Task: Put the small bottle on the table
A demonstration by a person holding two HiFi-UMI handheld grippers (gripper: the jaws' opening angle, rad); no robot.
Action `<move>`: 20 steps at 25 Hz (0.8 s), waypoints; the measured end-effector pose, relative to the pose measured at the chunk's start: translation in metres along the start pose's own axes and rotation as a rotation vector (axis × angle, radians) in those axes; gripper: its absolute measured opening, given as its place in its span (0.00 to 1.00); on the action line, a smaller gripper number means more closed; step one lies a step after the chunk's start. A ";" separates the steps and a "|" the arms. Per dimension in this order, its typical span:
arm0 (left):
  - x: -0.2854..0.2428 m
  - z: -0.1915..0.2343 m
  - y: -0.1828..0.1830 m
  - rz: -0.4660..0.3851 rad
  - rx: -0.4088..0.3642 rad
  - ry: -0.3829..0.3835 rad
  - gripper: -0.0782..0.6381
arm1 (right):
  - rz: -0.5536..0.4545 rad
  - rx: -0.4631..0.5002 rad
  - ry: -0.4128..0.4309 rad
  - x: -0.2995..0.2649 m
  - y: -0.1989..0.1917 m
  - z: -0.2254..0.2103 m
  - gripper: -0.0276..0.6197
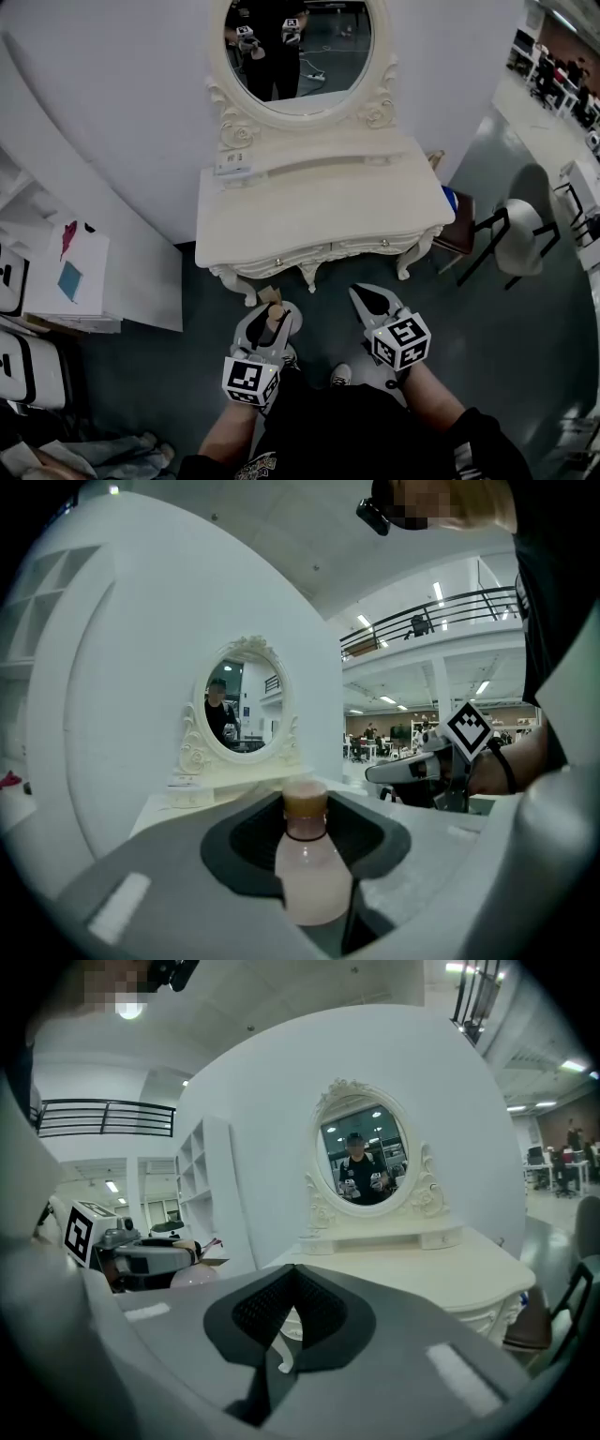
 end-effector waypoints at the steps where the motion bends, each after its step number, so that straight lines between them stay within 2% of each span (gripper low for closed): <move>1: -0.001 0.000 0.000 0.002 0.001 -0.002 0.30 | 0.000 0.002 -0.002 0.000 0.000 0.000 0.09; 20: -0.015 0.027 0.001 0.005 -0.011 -0.030 0.30 | -0.004 -0.009 -0.024 -0.026 0.008 -0.001 0.09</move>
Point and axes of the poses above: the fingertips, and each gripper's own axes: x backward along the fingers, z to its left, y out of its top, the point moved 4 cm from there along x, backward along the fingers, and after that the axes turned 14 degrees about -x, right-handed, at the moved point
